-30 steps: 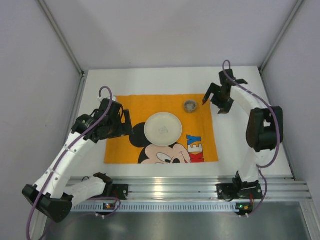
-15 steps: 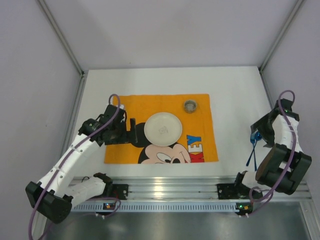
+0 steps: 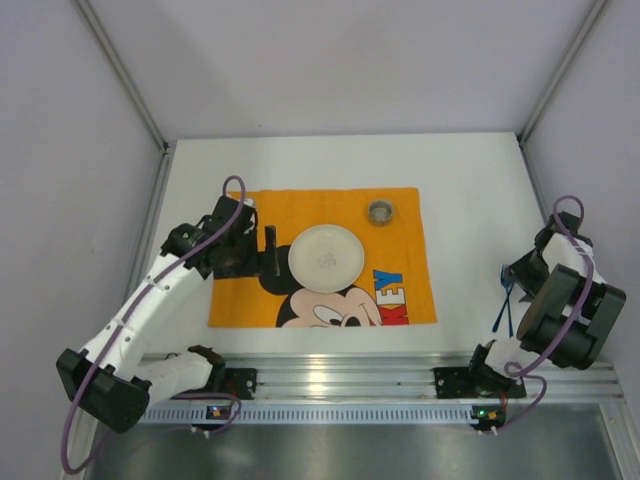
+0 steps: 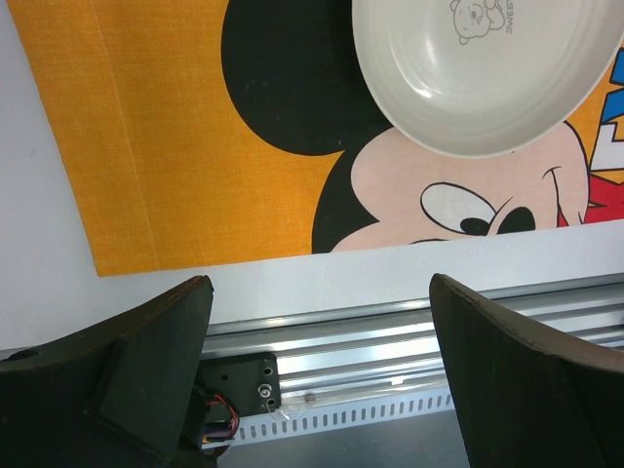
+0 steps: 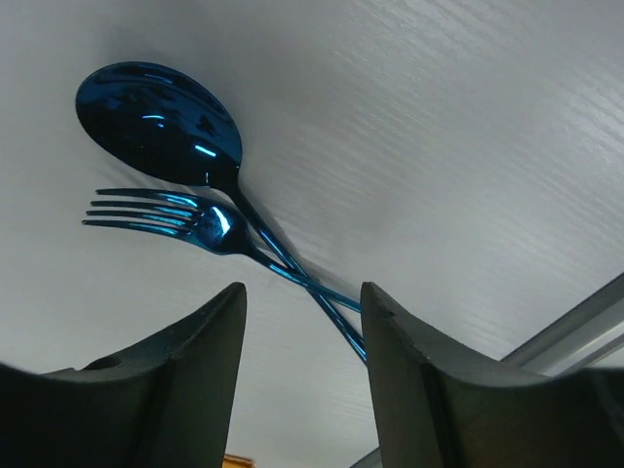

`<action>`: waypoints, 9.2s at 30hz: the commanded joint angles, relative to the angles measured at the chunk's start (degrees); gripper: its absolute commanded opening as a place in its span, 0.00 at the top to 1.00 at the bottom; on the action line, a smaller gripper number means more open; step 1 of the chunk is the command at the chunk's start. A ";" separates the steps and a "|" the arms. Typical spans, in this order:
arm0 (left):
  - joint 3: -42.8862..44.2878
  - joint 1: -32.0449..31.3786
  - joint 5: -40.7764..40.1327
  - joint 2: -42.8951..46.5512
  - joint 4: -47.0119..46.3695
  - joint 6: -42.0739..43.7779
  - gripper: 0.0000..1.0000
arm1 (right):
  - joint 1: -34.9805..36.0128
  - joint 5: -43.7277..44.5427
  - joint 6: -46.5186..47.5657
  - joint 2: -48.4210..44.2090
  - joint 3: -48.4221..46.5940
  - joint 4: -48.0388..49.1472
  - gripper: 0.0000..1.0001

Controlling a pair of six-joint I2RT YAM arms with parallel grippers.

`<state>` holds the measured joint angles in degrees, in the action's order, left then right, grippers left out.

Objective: Set the dinner table for one person

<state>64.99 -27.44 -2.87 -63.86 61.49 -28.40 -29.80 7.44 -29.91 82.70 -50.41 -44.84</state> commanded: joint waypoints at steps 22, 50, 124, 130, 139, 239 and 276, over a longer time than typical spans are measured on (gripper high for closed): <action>4.44 -0.24 -1.70 -4.17 1.35 -6.05 0.02 | -1.14 -2.43 2.05 7.13 2.95 11.27 1.00; 0.40 -0.33 -2.31 -1.63 -3.66 -3.41 0.02 | 37.34 -12.36 -11.22 -8.43 -7.49 5.64 1.00; -4.26 0.28 -12.16 12.79 -0.67 -4.99 0.02 | 10.94 -7.09 -10.34 -12.13 -6.10 -6.05 0.39; -3.91 0.28 -12.33 13.05 0.38 -5.08 0.02 | 5.46 -5.69 -8.76 -2.20 -8.73 -5.61 0.37; -3.64 0.28 -15.75 15.16 4.94 -7.10 0.01 | 5.46 -4.98 -10.08 5.98 -6.72 -0.34 0.38; -53.48 2.73 -29.21 19.25 -83.35 26.55 0.01 | 75.24 20.86 -0.15 -41.74 7.35 20.05 0.00; -46.89 26.30 -3.45 -25.88 -123.72 24.89 0.01 | 64.98 30.80 29.38 -21.27 24.92 63.00 0.00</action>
<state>17.45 -1.08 -7.11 -89.89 -57.04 -2.94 40.66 38.28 -6.13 58.13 -27.27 4.29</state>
